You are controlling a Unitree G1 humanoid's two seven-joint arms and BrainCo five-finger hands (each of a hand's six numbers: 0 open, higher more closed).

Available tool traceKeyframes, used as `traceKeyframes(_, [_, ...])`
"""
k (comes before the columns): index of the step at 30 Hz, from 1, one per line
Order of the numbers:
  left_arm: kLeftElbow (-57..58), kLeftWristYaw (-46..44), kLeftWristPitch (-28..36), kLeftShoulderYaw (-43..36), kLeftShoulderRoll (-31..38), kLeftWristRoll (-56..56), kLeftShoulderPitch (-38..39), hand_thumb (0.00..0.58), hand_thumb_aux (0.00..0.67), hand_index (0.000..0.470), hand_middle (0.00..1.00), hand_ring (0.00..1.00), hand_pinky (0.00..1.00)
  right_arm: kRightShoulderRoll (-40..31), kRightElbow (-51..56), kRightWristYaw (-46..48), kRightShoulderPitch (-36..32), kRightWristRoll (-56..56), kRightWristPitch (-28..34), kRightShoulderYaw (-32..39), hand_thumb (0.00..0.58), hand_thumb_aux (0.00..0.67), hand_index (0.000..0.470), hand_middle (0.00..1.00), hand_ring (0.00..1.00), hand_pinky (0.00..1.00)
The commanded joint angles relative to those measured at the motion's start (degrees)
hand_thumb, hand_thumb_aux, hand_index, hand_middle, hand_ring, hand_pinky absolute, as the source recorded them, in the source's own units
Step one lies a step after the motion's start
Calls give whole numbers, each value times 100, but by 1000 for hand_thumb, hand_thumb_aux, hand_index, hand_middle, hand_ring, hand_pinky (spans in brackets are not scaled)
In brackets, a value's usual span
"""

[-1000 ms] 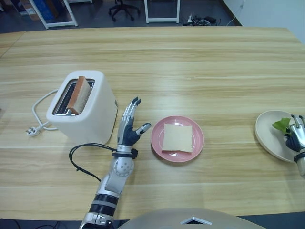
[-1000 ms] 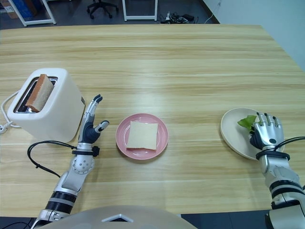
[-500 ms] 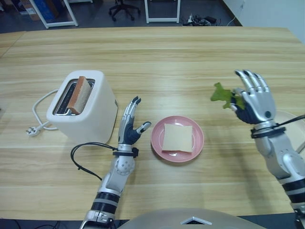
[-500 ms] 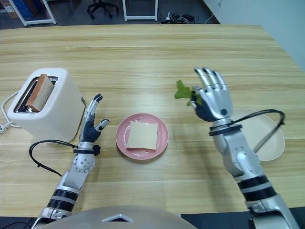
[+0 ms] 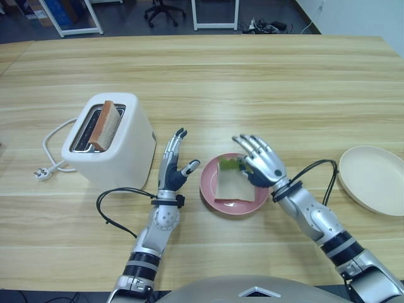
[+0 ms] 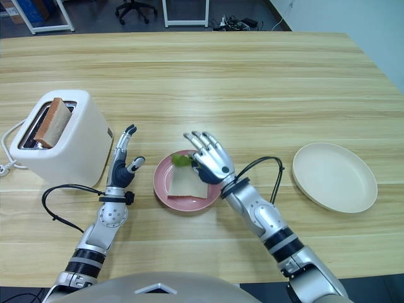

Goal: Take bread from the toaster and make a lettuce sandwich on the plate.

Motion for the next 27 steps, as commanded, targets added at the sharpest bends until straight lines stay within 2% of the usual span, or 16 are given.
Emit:
traceKeyframes(1, [59, 6, 38, 3, -29, 15, -28, 0, 0, 0, 0, 0, 0, -116, -143, 142, 210, -110, -102, 32, 580, 670, 470, 0, 0, 0])
traceKeyframes(9, [99, -4, 44, 19, -3, 51, -27, 0, 0, 0, 0, 0, 0, -46, -132, 340, 356, -75, -268, 81, 580, 670, 470, 0, 0, 0])
traceKeyframes(10, [104, -1, 46, 18, -1, 58, -27, 0, 0, 0, 0, 0, 0, -22, -97, 362, 352, -60, -287, 88, 573, 599, 420, 0, 0, 0])
traceKeyframes(11, [103, -2, 51, 11, -3, 67, -27, 0, 0, 0, 0, 0, 0, -6, -76, 390, 367, 1, -324, 79, 508, 434, 304, 0, 0, 0])
traceKeyframes(12, [99, -3, 54, 5, -4, 73, -27, 0, 0, 0, 0, 0, 0, 2, -76, 419, 391, 59, -356, 65, 441, 342, 240, 0, 0, 0])
traceKeyframes(13, [98, -4, 54, 1, -4, 77, -23, 0, 0, 0, 0, 0, 0, -10, -118, 473, 443, 153, -417, 36, 0, 0, 0, 0, 0, 0])
traceKeyframes(18, [82, 14, 62, 9, -15, 97, 12, 0, 0, 0, 0, 0, 0, -132, -534, 667, 721, 770, -698, -300, 0, 0, 0, 0, 0, 0])
traceKeyframes(23, [-2, 44, 68, -26, -34, 195, 24, 0, 0, 0, 0, 0, 0, -288, -1061, 1035, 1069, 1956, -927, -1085, 0, 0, 0, 0, 0, 0])
traceKeyframes(25, [-436, 95, 123, 7, 32, 412, 140, 0, 0, 0, 0, 0, 0, -278, -1325, 1197, 1204, 2847, -952, -1657, 0, 0, 0, 0, 0, 0])
traceKeyframes(27, [-1422, 155, 272, 164, 129, 884, 355, 0, 0, 0, 0, 0, 0, -167, -1483, 1276, 1256, 3659, -921, -2231, 0, 0, 0, 0, 0, 0])
